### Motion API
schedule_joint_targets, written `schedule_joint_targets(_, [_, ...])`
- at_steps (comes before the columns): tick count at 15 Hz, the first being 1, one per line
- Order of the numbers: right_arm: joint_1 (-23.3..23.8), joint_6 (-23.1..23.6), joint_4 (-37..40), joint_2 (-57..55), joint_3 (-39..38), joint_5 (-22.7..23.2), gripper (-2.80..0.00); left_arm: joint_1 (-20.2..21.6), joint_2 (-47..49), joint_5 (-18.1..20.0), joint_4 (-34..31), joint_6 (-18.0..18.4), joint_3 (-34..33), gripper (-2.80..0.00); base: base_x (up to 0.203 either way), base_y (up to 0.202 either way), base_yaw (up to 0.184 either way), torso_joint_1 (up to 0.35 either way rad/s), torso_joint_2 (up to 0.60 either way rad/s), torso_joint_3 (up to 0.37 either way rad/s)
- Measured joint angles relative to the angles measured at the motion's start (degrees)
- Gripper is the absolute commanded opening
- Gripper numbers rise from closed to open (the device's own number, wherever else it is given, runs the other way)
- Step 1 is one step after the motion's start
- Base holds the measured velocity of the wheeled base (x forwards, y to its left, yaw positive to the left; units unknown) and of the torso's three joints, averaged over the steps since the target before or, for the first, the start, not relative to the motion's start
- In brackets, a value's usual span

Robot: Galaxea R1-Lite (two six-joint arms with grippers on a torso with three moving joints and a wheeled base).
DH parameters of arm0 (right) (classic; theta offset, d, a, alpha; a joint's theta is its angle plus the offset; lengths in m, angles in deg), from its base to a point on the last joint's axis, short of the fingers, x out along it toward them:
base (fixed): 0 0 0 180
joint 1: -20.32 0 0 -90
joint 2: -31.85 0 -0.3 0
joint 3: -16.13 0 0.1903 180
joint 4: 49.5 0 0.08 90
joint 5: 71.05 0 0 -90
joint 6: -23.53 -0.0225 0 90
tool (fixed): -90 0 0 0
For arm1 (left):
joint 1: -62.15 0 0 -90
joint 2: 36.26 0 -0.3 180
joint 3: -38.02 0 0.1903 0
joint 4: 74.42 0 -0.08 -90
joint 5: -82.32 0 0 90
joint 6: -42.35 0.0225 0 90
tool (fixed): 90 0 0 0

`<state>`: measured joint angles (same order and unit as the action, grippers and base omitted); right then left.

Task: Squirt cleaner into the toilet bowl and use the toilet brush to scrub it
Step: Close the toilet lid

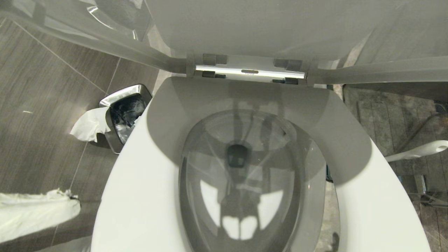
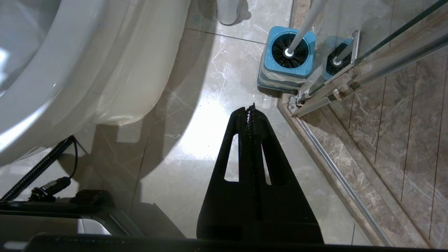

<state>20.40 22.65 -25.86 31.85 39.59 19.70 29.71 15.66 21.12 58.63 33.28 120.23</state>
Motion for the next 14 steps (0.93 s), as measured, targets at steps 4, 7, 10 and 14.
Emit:
schedule_joint_targets(4, [-0.02, 0.00, 0.00, 0.00, 0.00, 0.02, -2.80, 0.02, 1.29, 0.05, 8.35, -0.02, -0.05, -2.80, 0.000, 0.000, 0.000, 0.000, 0.00, 0.000])
schedule_joint_targets(7, [-0.02, 0.00, 0.00, 0.00, 0.00, -0.01, -2.80, 0.00, 2.97, 0.21, 13.28, -0.18, -0.05, -2.80, 0.000, 0.000, 0.000, 0.000, 0.00, 0.000])
schedule_joint_targets(10, [0.02, 0.02, 0.00, 0.00, 0.00, 0.00, -2.80, -0.11, 5.45, 0.24, 20.11, -0.18, -0.02, -2.80, 0.000, 0.000, 0.000, 0.000, 0.00, 0.000])
schedule_joint_targets(14, [-0.02, 0.02, -0.02, 0.00, 0.00, 0.00, -2.80, -0.06, 8.49, 0.16, 26.37, -0.10, 0.11, -2.80, 0.000, 0.000, 0.000, 0.000, 0.00, 0.000])
